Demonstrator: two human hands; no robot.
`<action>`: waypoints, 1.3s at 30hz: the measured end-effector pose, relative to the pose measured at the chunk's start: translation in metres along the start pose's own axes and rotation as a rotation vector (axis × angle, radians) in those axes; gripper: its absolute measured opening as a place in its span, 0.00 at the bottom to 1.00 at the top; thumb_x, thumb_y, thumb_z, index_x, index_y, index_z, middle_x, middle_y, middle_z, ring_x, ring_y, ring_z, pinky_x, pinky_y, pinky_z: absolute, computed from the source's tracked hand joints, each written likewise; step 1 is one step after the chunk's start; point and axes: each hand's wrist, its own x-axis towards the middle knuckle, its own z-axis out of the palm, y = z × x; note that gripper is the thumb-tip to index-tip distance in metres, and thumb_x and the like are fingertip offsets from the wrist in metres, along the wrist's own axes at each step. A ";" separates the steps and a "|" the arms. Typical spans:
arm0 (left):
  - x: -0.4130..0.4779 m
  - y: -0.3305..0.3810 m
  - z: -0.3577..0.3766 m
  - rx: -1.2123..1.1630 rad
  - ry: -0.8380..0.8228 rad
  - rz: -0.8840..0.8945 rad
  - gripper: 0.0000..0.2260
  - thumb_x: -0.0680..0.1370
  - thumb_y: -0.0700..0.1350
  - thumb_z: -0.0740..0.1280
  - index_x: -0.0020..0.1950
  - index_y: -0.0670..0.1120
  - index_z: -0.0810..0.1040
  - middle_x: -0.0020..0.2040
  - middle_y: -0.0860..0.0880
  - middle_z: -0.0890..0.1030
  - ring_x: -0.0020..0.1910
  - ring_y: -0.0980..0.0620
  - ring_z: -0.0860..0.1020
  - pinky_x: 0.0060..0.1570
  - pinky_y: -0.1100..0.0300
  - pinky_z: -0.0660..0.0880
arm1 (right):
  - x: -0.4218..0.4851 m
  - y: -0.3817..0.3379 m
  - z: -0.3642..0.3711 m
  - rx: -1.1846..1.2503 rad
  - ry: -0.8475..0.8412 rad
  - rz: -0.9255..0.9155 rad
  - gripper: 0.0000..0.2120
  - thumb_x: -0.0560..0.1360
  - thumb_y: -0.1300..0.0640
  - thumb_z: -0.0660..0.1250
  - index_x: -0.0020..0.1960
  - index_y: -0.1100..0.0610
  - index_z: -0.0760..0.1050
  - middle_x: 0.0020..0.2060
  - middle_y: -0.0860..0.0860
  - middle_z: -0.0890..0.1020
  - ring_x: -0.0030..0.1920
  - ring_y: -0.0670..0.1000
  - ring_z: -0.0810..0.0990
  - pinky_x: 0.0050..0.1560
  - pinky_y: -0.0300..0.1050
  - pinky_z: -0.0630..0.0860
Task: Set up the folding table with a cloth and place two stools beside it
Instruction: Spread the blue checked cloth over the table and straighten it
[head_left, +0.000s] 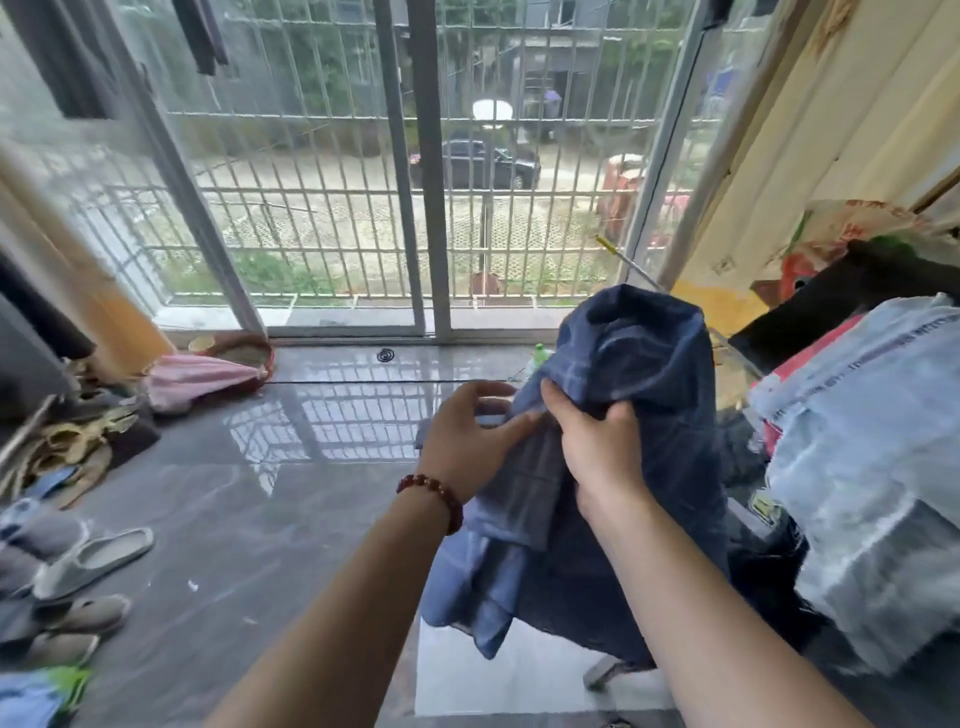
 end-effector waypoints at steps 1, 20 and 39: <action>-0.003 -0.002 -0.006 -0.001 0.019 -0.005 0.16 0.69 0.52 0.74 0.54 0.50 0.77 0.47 0.56 0.81 0.43 0.62 0.79 0.37 0.71 0.75 | -0.004 0.002 0.004 -0.008 -0.022 -0.009 0.24 0.67 0.50 0.76 0.59 0.53 0.72 0.47 0.41 0.79 0.46 0.41 0.79 0.42 0.39 0.76; -0.081 0.006 0.039 0.029 0.285 -0.037 0.04 0.72 0.48 0.72 0.44 0.50 0.80 0.43 0.54 0.83 0.43 0.57 0.81 0.43 0.61 0.79 | -0.035 0.008 -0.054 -0.141 -0.304 0.012 0.14 0.68 0.47 0.74 0.47 0.50 0.72 0.49 0.50 0.82 0.48 0.53 0.82 0.52 0.54 0.79; -0.237 0.018 0.140 -0.038 0.388 -0.199 0.11 0.71 0.47 0.73 0.49 0.57 0.76 0.47 0.58 0.80 0.45 0.59 0.79 0.43 0.61 0.79 | -0.100 0.029 -0.194 -0.067 -0.626 0.136 0.07 0.72 0.54 0.72 0.49 0.52 0.77 0.49 0.55 0.84 0.49 0.59 0.83 0.53 0.61 0.78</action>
